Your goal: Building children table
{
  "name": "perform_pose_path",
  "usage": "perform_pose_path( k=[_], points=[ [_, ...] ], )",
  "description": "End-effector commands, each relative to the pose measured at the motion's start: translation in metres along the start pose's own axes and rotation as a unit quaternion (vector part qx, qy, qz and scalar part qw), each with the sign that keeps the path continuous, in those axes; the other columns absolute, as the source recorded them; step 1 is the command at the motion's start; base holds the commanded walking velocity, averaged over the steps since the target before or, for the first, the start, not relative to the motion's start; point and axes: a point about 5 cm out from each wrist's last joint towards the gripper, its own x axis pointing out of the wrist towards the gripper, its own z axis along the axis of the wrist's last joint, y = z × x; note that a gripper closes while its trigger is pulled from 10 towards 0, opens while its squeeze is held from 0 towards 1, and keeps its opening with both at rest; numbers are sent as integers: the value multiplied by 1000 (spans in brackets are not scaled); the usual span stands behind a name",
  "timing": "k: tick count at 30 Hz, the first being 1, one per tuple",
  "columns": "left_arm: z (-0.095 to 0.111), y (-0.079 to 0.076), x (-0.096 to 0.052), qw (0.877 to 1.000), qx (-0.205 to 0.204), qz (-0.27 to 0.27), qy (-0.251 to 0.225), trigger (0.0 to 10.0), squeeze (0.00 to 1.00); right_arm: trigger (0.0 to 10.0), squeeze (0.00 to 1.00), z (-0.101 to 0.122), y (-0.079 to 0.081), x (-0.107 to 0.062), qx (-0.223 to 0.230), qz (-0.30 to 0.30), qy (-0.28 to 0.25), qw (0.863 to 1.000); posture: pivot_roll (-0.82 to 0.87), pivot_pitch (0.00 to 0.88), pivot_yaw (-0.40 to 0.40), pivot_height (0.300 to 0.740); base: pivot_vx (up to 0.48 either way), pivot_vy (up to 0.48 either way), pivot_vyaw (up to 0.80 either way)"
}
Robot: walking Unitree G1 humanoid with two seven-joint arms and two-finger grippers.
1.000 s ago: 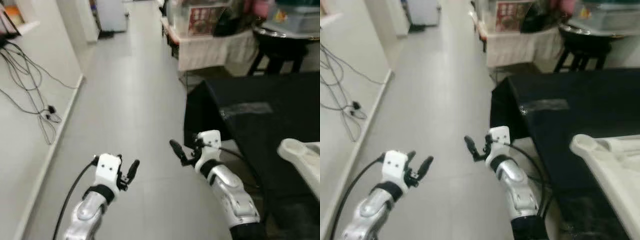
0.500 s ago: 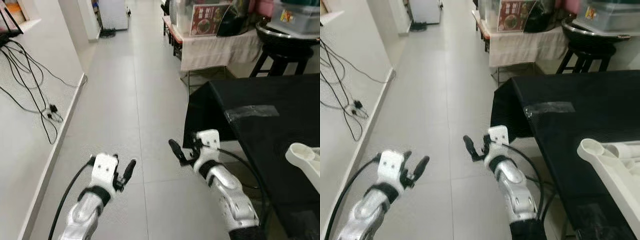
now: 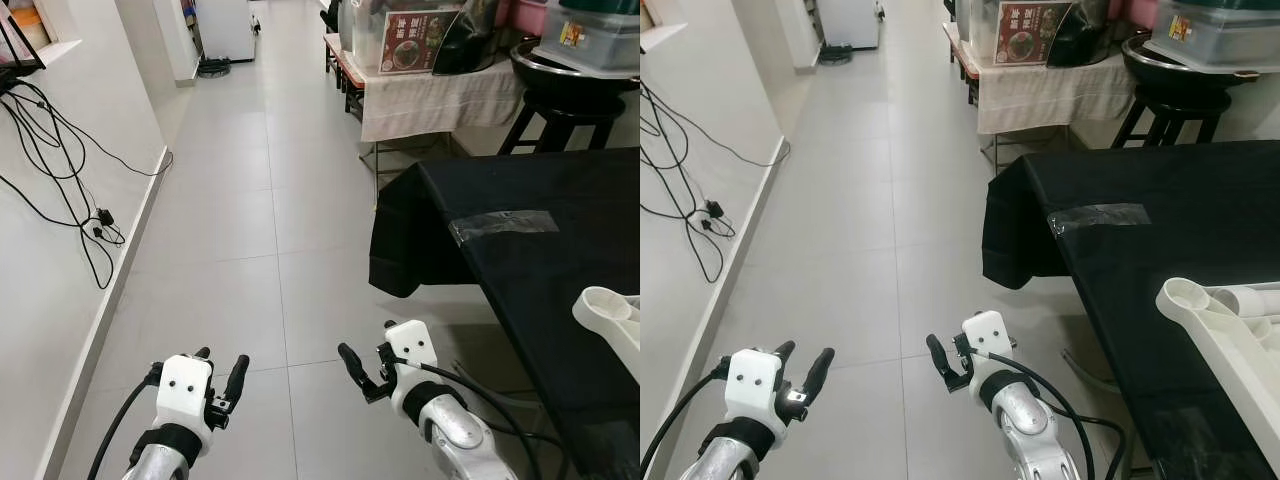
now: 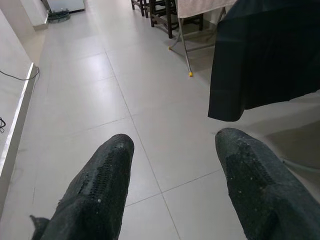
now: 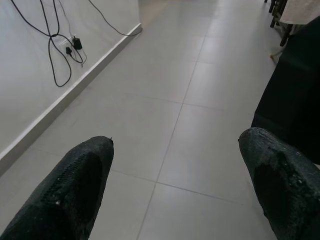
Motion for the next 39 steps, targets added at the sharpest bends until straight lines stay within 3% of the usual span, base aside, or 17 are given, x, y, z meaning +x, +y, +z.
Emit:
perform_pose_path(
  k=[1, 15, 39],
  points=[
    [-5, -1, -3, 1000, 3, 1, 9, 10000, 0, 10000, 0, -5, 5, -3, 9, 1, 3, 1000, -65, 111, 48, 740, 0, 0, 0],
    [-13, 7, -14, 1000, -8, -1, 27, 10000, 0, 10000, 0, -10, 16, -20, 33, -9, 6, 999, -59, 138, 81, 740, 0, 0, 0],
    [-11, 5, -10, 1000, -8, -2, 24, 10000, 0, 10000, 0, -7, 14, -18, 39, -7, 3, 999, -60, 146, 73, 740, 0, 0, 0]
  ],
)
